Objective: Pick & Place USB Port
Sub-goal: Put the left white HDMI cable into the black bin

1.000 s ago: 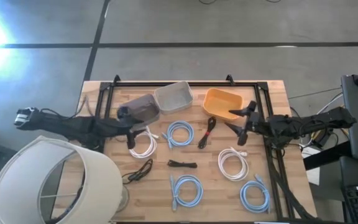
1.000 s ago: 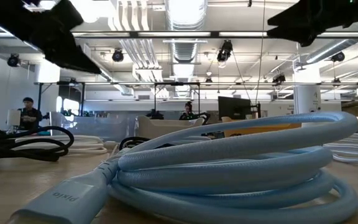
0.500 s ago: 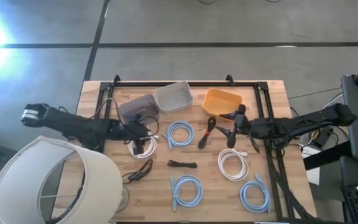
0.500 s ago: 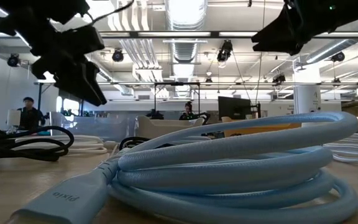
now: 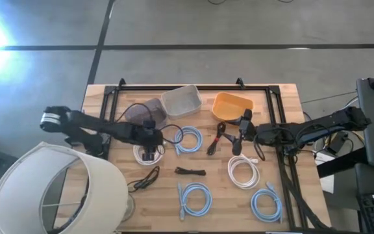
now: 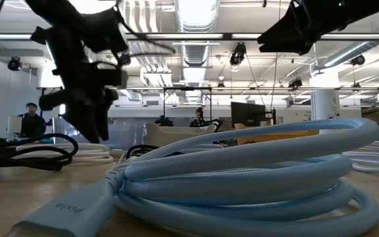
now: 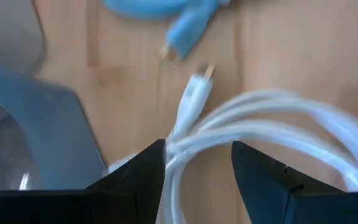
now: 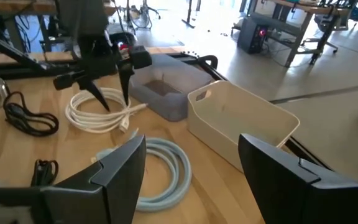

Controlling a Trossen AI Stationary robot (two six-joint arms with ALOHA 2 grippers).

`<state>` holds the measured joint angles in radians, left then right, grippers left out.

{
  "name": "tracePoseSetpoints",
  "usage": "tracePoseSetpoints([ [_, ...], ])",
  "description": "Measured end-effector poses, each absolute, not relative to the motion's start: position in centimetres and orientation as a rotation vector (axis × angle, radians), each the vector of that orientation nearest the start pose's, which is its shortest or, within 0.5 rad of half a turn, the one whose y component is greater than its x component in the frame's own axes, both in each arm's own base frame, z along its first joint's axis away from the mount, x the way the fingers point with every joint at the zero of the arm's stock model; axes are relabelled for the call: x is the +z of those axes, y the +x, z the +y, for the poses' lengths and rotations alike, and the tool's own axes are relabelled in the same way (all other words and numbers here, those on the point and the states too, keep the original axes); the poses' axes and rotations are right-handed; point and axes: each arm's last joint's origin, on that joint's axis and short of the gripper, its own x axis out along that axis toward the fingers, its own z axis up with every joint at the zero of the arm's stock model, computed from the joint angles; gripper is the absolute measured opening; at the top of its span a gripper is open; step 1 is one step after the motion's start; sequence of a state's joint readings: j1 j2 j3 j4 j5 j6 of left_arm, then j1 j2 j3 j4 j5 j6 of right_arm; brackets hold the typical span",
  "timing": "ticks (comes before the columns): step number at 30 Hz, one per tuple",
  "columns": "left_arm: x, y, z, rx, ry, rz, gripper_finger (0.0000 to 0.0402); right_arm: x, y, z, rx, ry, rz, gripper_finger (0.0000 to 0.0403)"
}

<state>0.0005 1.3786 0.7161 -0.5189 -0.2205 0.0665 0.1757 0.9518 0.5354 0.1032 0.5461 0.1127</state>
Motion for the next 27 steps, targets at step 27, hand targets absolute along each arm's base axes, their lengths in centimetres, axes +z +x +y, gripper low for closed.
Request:
tracePoseSetpoints([
  [27, 16.8, 25.2, 0.4, 0.078, 0.132, 1.212, 0.011, 23.4, 21.0, 2.2, -0.378, -0.044, 0.344, 0.0249],
])
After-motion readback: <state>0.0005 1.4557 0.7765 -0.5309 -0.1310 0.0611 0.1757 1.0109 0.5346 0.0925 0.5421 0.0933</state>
